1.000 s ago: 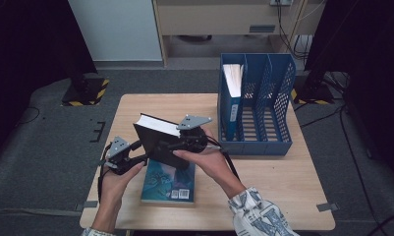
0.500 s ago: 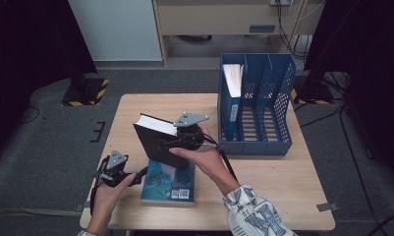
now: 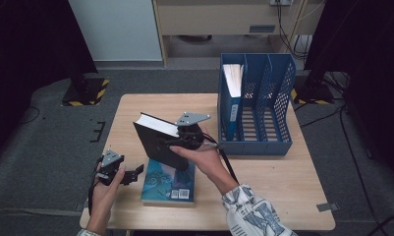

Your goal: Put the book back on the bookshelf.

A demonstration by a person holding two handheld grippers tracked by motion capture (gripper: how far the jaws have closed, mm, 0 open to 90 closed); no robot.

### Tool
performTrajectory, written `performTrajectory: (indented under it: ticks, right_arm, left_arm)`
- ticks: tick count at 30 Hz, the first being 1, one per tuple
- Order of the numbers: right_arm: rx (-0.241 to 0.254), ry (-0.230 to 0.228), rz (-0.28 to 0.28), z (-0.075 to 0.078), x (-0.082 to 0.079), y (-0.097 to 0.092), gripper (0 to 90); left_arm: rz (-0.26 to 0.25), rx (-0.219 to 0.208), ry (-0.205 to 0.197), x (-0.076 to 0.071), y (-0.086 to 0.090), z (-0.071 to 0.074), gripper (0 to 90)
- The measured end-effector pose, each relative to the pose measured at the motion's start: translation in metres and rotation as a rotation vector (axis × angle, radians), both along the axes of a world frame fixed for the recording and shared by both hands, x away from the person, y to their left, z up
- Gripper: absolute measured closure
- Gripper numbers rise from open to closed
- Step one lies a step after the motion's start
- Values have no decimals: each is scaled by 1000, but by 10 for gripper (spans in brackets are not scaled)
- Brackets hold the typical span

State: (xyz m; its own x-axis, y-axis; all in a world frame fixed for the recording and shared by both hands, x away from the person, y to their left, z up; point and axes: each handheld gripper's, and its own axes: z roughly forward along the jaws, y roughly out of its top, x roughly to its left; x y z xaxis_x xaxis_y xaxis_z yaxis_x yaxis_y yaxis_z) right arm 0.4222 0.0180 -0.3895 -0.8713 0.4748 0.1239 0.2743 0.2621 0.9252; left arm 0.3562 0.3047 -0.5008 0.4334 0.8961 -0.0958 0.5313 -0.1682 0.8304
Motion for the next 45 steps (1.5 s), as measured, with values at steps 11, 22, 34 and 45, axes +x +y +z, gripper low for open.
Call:
performTrajectory:
  ticks: [11,22,34,45]
  right_arm:
    - [33,65,-67,5,6,-3,508]
    - [48,146,-135,19,16,-15,525]
    - [42,137,-194,34,18,-37,528]
    - [30,150,-253,39,24,-50,528]
  left_arm:
    - [19,3,14,2,8,-3,56]
    - [78,47,52,5,18,-10,62]
    - [74,89,128,10,19,-21,58]
    - [80,141,171,12,19,-27,43]
